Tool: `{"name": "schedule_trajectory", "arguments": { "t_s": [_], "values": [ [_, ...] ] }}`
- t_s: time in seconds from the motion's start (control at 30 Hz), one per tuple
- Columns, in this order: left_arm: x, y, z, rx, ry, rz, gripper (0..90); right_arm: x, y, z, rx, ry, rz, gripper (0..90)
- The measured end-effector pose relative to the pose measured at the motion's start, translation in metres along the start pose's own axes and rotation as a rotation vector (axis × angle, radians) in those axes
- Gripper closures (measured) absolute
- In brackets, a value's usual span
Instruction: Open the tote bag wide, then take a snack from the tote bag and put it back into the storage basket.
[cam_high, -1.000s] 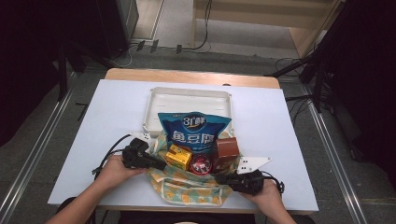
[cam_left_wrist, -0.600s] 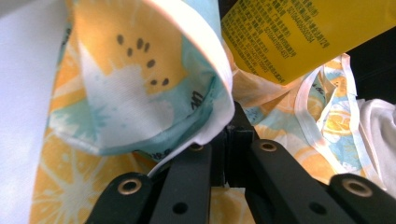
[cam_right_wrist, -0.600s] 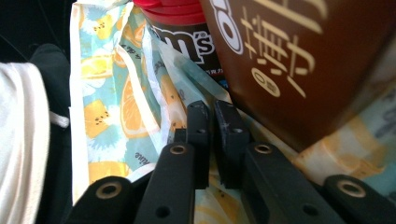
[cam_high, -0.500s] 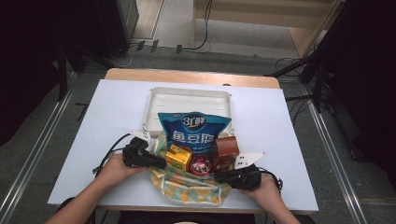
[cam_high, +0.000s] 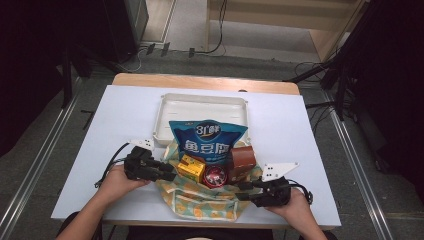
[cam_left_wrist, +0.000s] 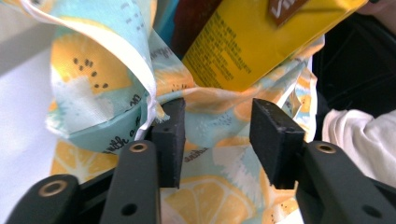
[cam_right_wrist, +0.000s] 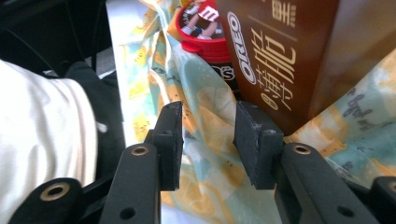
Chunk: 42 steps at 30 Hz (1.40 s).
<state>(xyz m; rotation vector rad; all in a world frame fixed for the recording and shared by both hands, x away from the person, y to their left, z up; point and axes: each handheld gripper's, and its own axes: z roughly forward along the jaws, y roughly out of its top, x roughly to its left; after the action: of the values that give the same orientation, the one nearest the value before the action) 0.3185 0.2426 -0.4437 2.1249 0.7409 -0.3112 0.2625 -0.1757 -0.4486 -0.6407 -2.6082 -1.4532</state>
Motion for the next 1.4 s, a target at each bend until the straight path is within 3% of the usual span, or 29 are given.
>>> {"name": "schedule_trajectory", "arguments": {
  "t_s": [0.13,0.43,0.7,0.9,1.17,1.4],
  "values": [
    [-0.002,0.000,-0.004,-0.018,0.002,-0.017,48.0,-0.001,0.001,-0.009,-0.003,-0.013,0.009,58.6],
    [-0.006,0.003,-0.010,-0.031,0.039,0.004,39.8,-0.008,-0.002,-0.032,-0.044,-0.086,0.060,52.3],
    [-0.008,0.009,-0.021,-0.044,0.075,0.023,38.4,-0.014,-0.003,-0.038,-0.072,-0.144,0.099,49.1],
    [-0.008,0.014,-0.030,-0.089,0.065,0.011,38.2,-0.019,-0.005,-0.044,-0.093,-0.193,0.143,47.2],
    [-0.008,0.024,-0.041,-0.121,0.086,0.012,39.0,-0.022,-0.005,-0.045,-0.095,-0.233,0.160,45.3],
    [-0.014,0.040,-0.050,-0.115,0.128,0.067,39.5,-0.027,-0.003,-0.045,-0.101,-0.250,0.173,44.4]
  ]
}}
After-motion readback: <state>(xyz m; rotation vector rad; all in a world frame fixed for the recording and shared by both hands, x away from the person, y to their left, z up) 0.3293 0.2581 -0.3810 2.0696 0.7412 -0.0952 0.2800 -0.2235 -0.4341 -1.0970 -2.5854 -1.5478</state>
